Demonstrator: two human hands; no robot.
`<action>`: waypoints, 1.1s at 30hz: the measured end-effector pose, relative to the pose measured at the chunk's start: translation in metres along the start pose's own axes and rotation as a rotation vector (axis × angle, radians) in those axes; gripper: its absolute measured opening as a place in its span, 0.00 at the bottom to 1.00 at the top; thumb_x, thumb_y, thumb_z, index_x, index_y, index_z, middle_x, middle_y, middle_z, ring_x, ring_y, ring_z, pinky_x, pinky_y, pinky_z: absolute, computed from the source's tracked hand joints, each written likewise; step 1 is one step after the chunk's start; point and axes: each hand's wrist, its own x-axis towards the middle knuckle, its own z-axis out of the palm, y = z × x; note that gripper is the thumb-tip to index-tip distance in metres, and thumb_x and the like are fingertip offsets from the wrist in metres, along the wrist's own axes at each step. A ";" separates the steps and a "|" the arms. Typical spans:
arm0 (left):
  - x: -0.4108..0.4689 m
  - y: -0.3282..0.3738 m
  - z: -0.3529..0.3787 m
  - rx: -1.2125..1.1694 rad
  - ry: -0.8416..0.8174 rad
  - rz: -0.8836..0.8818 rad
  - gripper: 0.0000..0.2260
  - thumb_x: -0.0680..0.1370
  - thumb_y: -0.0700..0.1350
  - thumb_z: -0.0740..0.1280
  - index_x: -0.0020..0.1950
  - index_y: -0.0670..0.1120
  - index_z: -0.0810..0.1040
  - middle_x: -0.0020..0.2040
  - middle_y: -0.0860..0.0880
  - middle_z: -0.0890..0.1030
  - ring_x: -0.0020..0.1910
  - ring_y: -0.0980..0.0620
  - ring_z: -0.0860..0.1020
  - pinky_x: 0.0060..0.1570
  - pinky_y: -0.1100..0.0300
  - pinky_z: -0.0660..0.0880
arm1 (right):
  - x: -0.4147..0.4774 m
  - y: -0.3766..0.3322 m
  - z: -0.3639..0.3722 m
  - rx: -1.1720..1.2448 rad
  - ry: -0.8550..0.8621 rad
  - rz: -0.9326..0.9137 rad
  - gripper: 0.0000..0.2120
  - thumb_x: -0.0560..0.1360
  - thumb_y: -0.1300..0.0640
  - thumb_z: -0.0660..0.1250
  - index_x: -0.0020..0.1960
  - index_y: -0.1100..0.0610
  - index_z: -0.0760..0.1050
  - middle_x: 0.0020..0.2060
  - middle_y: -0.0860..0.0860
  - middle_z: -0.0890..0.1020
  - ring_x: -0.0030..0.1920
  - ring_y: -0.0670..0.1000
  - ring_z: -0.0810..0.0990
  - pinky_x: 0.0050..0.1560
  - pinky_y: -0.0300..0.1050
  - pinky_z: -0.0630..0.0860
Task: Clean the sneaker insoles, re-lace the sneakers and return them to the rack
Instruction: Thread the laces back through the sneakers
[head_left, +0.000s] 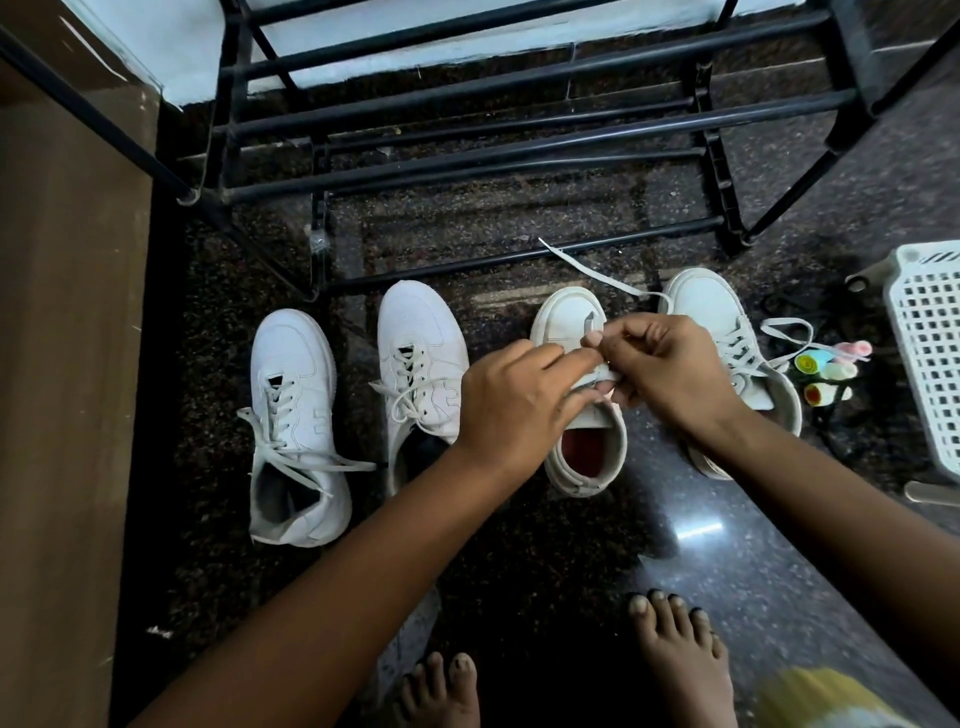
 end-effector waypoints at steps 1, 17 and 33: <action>-0.001 0.000 0.001 0.027 0.015 0.030 0.13 0.66 0.55 0.76 0.47 0.52 0.84 0.32 0.54 0.78 0.30 0.52 0.74 0.30 0.64 0.64 | 0.001 0.000 0.000 -0.027 -0.003 0.003 0.09 0.77 0.57 0.67 0.40 0.60 0.79 0.29 0.61 0.81 0.24 0.52 0.77 0.28 0.41 0.72; 0.005 -0.002 0.006 0.043 -0.030 0.246 0.08 0.72 0.48 0.65 0.37 0.52 0.83 0.27 0.52 0.76 0.28 0.52 0.74 0.29 0.62 0.64 | 0.001 -0.003 -0.004 -0.317 -0.094 -0.059 0.12 0.76 0.54 0.67 0.36 0.56 0.80 0.25 0.52 0.80 0.22 0.46 0.78 0.26 0.30 0.69; 0.015 0.011 -0.015 -1.128 -0.526 -1.011 0.03 0.77 0.38 0.65 0.49 0.42 0.77 0.16 0.59 0.68 0.16 0.65 0.66 0.19 0.77 0.59 | -0.041 0.040 0.011 -0.117 0.164 -0.242 0.03 0.71 0.51 0.67 0.44 0.49 0.77 0.40 0.47 0.79 0.38 0.47 0.78 0.39 0.44 0.76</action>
